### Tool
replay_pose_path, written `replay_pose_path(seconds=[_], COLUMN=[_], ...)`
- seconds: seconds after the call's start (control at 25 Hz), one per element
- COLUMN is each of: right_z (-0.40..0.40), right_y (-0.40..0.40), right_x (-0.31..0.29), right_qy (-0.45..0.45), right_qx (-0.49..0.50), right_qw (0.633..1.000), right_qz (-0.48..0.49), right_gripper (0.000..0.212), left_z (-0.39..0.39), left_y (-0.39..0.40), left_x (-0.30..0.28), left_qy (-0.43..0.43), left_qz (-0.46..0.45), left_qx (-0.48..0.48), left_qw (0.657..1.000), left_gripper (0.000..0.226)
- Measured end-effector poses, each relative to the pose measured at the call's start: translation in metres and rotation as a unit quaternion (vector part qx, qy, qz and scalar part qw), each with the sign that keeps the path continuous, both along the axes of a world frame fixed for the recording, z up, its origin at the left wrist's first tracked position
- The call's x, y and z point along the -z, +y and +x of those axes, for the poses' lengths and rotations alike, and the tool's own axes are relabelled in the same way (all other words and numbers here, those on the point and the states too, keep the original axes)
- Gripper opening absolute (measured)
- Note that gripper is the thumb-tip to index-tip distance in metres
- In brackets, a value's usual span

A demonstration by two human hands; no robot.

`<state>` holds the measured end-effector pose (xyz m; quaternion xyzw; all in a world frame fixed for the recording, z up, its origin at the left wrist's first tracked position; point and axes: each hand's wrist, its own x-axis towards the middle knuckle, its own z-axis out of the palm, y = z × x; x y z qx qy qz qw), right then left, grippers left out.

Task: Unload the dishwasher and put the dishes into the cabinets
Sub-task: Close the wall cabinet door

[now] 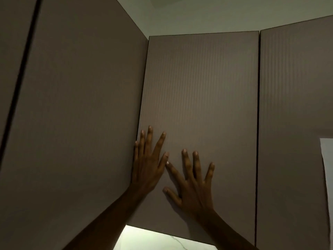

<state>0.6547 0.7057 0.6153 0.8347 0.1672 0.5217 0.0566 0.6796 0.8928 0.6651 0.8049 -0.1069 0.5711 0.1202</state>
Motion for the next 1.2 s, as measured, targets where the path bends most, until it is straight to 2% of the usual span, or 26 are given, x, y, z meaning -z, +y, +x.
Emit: replay_pose_path(seconds=[0.16,0.32,0.44,0.56,0.64,0.76,0.84,0.96,1.08,1.2], right_z=[0.031,0.049,0.056,0.051,0.044,0.028,0.006,-0.043,-0.104,-0.174], right_y=[-0.020,-0.022,-0.024,-0.024,-0.025,-0.022,-0.018,-0.016,-0.001,0.023], right_x=[0.018,0.026,0.027,0.028,0.024,0.019,0.012,-0.009,-0.024,-0.029], right_qy=[0.005,-0.036,-0.052,-0.039,-0.007,0.028,0.042,0.033,0.016,0.007], right_qx=[0.032,0.047,0.052,0.046,0.049,0.071,0.061,0.034,-0.008,-0.060], right_qw=[0.999,0.998,0.997,0.997,0.998,0.995,0.997,0.999,1.000,0.998], right_qz=[-0.018,-0.032,-0.037,-0.044,-0.047,-0.061,-0.032,0.016,0.013,0.004], right_gripper=[0.082,0.083,0.082,0.080,0.080,0.085,0.086,0.087,0.089,0.089], left_z=[0.062,0.096,0.104,0.095,0.082,0.053,0.026,-0.040,-0.128,-0.221], left_y=[-0.011,-0.030,-0.033,-0.030,-0.022,0.008,0.030,0.048,0.065,0.078], left_x=[0.040,0.060,0.062,0.060,0.058,0.050,0.041,0.028,0.016,0.005], left_qy=[0.032,-0.029,-0.065,-0.041,0.007,0.070,0.077,0.039,0.007,0.013], left_qz=[0.020,-0.061,-0.063,-0.050,-0.008,0.091,0.160,0.161,0.171,0.199], left_qx=[0.039,0.109,0.133,0.101,0.052,-0.005,-0.064,-0.127,-0.157,-0.197], left_qw=[0.999,0.992,0.987,0.993,0.999,0.993,0.982,0.978,0.973,0.960], left_gripper=[0.068,0.064,0.066,0.067,0.069,0.077,0.080,0.083,0.085,0.087])
